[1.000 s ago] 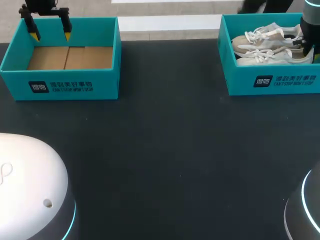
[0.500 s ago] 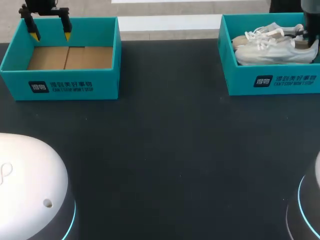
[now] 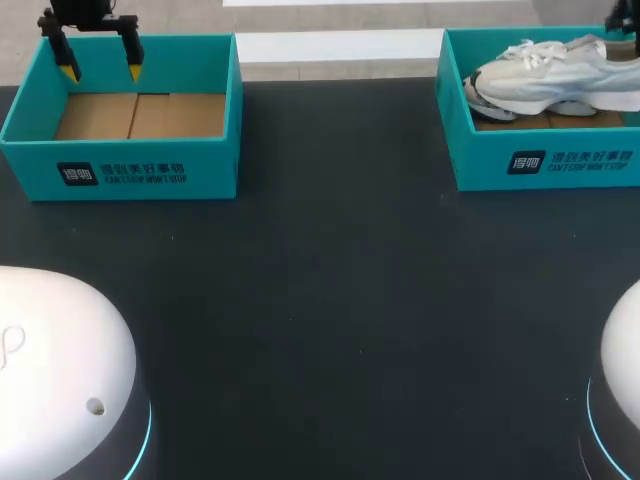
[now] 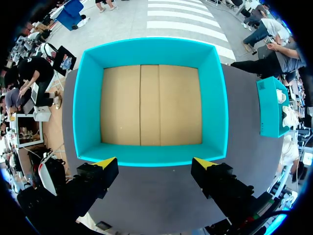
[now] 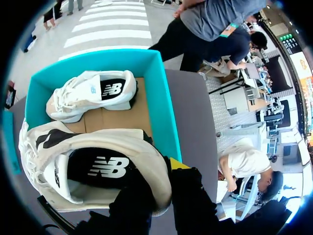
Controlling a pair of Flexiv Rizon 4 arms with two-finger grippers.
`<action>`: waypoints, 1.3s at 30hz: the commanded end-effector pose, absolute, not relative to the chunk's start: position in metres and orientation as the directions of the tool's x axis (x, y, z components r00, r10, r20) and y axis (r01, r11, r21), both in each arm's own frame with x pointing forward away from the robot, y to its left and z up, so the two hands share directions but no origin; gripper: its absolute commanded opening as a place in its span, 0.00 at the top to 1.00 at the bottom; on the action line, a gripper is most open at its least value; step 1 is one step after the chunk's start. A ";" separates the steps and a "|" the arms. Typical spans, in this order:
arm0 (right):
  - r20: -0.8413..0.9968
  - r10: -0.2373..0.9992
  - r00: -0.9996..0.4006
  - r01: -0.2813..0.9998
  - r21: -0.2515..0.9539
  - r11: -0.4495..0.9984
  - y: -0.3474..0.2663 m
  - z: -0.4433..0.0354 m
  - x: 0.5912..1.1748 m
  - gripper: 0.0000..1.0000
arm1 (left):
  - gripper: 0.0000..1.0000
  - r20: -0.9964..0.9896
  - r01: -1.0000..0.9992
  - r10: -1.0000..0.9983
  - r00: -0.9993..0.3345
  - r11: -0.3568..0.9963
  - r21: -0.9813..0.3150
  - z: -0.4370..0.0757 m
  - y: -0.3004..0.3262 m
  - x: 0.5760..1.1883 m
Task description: Take the shoe out of the shoebox, open the shoe tongue, remove and reinsert the insole, then place the shoe into the shoebox
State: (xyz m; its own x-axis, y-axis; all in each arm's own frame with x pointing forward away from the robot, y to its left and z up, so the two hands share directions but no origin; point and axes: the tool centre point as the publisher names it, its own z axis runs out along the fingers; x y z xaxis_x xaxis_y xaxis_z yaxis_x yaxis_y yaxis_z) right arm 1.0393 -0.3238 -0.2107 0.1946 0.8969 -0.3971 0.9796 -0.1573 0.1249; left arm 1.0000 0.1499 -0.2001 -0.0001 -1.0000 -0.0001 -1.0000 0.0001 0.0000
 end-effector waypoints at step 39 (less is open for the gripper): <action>-0.321 0.937 0.138 0.968 0.243 -0.059 -0.203 -0.113 0.919 1.00 | 0.00 0.000 -1.000 -1.000 0.000 0.000 0.000 -0.200 0.150 1.000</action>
State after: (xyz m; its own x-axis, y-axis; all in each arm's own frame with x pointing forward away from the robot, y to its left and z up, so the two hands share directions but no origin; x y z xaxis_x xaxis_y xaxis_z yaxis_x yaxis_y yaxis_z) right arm 0.9434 -0.2118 -0.1137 0.1503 0.9391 -0.3089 0.9764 -0.0920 0.1954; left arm 1.0000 0.1499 -0.2000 -0.0002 -1.0000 -0.0001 -1.0000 0.0002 0.0000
